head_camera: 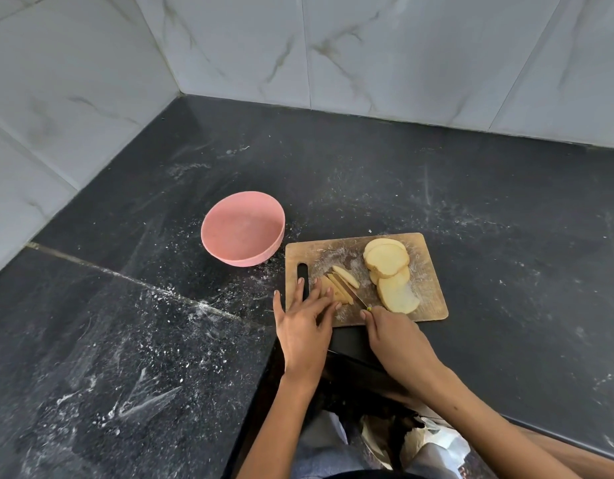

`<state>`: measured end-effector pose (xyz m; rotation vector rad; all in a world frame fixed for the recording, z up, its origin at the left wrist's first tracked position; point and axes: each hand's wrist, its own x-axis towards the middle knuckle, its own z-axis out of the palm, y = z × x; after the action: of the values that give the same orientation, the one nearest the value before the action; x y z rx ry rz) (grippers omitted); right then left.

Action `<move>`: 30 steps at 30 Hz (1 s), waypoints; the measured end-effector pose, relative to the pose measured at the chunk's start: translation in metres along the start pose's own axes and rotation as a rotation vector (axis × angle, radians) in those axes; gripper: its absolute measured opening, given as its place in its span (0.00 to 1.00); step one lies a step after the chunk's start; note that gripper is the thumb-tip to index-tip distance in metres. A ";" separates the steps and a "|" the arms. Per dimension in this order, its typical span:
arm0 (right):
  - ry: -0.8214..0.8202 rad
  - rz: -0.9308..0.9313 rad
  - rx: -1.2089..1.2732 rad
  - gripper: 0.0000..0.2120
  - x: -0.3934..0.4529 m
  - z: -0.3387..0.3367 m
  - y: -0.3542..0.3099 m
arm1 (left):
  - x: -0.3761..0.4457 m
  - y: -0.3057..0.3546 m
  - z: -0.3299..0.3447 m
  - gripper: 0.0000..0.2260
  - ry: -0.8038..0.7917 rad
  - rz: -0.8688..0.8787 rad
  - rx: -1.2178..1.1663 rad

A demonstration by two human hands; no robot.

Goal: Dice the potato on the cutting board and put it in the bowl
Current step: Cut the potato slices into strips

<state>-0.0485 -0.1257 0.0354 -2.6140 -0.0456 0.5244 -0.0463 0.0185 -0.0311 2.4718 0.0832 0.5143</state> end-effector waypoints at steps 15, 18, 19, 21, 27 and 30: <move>-0.024 -0.031 -0.159 0.16 0.023 0.008 -0.025 | 0.002 -0.003 0.000 0.08 -0.001 0.039 0.001; -0.056 -0.002 -0.211 0.12 0.026 0.009 -0.031 | 0.004 -0.005 0.000 0.08 -0.007 0.007 -0.050; -0.067 0.011 -0.217 0.11 0.027 0.009 -0.033 | 0.005 -0.004 0.000 0.09 -0.007 0.006 -0.054; -0.081 0.022 -0.222 0.11 0.029 0.010 -0.035 | 0.005 -0.002 -0.001 0.08 0.000 0.015 -0.050; -0.128 0.005 -0.216 0.11 0.033 0.008 -0.031 | 0.003 -0.002 -0.003 0.06 0.031 -0.002 -0.045; -0.102 0.004 -0.252 0.11 0.029 0.009 -0.028 | 0.004 -0.003 -0.001 0.07 0.022 -0.018 -0.032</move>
<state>-0.0233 -0.0933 0.0306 -2.8290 -0.1483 0.6937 -0.0426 0.0224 -0.0311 2.4324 0.1049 0.5311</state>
